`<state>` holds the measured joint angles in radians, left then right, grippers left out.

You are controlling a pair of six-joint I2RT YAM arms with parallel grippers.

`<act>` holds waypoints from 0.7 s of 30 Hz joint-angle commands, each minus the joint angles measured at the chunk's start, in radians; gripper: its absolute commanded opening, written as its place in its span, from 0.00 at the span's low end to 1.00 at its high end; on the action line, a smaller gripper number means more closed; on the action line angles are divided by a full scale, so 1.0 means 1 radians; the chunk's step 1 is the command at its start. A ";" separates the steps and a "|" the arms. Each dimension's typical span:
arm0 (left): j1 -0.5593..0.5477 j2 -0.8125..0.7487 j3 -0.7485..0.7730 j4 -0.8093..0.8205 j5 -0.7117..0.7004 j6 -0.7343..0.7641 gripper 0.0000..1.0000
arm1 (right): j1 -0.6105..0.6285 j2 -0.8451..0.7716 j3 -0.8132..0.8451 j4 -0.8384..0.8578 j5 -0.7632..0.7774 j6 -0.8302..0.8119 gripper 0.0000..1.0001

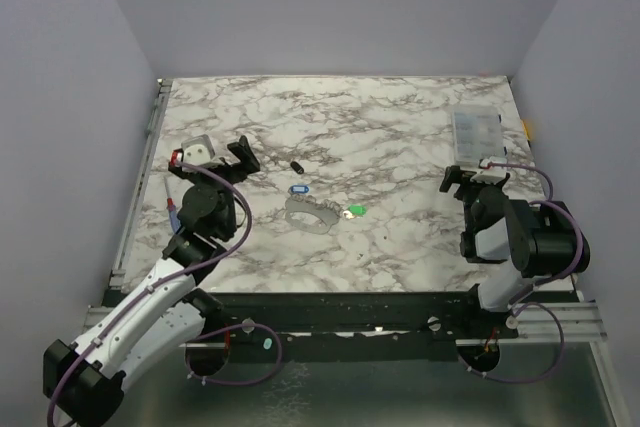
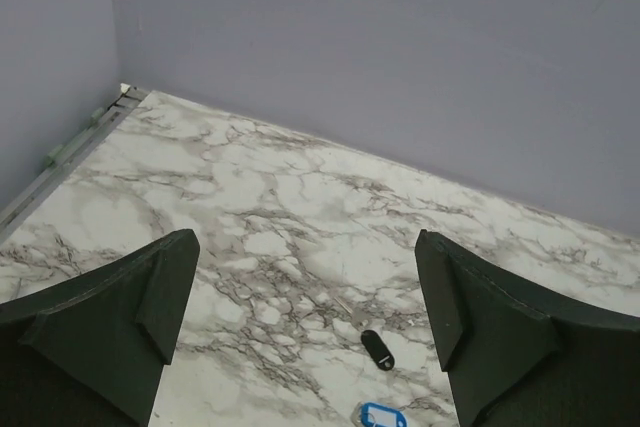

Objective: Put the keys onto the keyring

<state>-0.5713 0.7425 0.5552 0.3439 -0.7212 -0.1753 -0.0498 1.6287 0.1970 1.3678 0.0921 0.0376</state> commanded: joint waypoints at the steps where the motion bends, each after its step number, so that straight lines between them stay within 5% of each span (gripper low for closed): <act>1: -0.007 -0.045 -0.019 0.069 -0.006 -0.005 0.99 | -0.007 0.005 0.013 0.027 0.020 0.008 1.00; 10: -0.021 -0.066 -0.060 0.093 0.005 0.066 0.99 | -0.007 0.004 0.013 0.028 0.020 0.008 1.00; 15: -0.020 0.007 -0.017 0.025 -0.137 0.076 0.99 | -0.006 0.004 0.012 0.028 0.020 0.008 1.00; 21: -0.021 0.056 -0.006 -0.040 -0.047 0.129 0.99 | -0.007 0.005 0.013 0.028 0.020 0.008 1.00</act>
<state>-0.5896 0.7784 0.5148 0.3691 -0.7933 -0.0940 -0.0498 1.6287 0.1970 1.3678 0.0925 0.0376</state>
